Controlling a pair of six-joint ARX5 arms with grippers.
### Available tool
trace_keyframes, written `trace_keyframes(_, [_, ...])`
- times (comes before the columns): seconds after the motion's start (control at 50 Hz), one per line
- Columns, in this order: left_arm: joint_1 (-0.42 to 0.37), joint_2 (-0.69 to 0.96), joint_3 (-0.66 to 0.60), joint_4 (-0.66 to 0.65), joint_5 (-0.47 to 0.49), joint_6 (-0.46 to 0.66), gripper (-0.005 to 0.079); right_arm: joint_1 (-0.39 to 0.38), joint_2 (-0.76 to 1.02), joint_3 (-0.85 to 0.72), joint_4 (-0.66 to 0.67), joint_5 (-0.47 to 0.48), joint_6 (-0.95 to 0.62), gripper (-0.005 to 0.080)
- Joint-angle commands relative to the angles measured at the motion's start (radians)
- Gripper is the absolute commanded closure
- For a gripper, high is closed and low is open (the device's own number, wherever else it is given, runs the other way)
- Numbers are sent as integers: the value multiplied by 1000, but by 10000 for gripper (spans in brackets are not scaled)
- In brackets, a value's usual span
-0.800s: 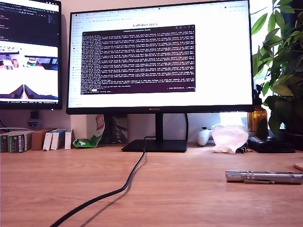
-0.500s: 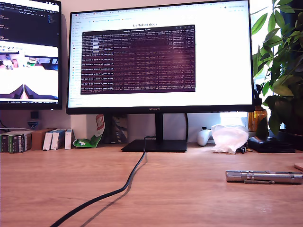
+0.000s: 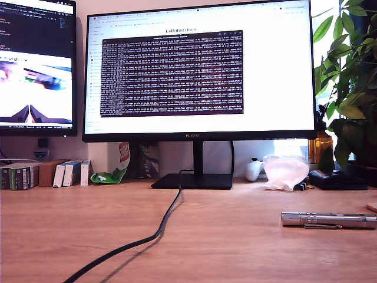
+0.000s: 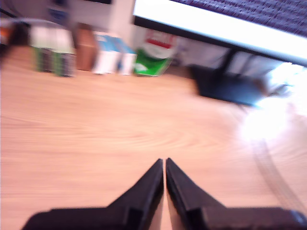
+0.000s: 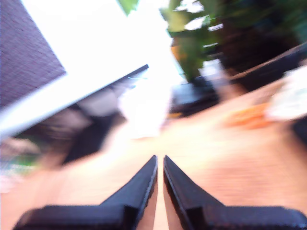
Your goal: Pick the metallic laser pointer with your right arm, pass it to your left arm, then place it down to the left side of the table
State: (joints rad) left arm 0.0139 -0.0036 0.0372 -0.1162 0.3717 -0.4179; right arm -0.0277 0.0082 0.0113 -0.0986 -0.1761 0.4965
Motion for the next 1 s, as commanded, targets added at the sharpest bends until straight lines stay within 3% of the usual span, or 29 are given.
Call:
trace_keyframes(0.0, [-4,-8,-21,76,36,-43,758,0,-6,43,8,-55,3,757])
trace_keyframes(0.16, [-4,-7,24,143,140,-53,754,1,8,159,-55,-106,-14,745])
trace_keyframes(0.34, [-4,52,108,139,194,6,754,1,139,327,-148,-149,-183,748])
trace_keyframes(0.62, [-4,241,270,66,338,304,754,1,490,584,-284,-314,-500,755])
trace_keyframes(0.8, [-4,390,354,-21,414,571,754,13,728,728,-328,-316,-866,762])
trace_keyframes(0.98, [-4,505,391,-25,413,695,754,30,952,818,-411,-339,-1153,762])
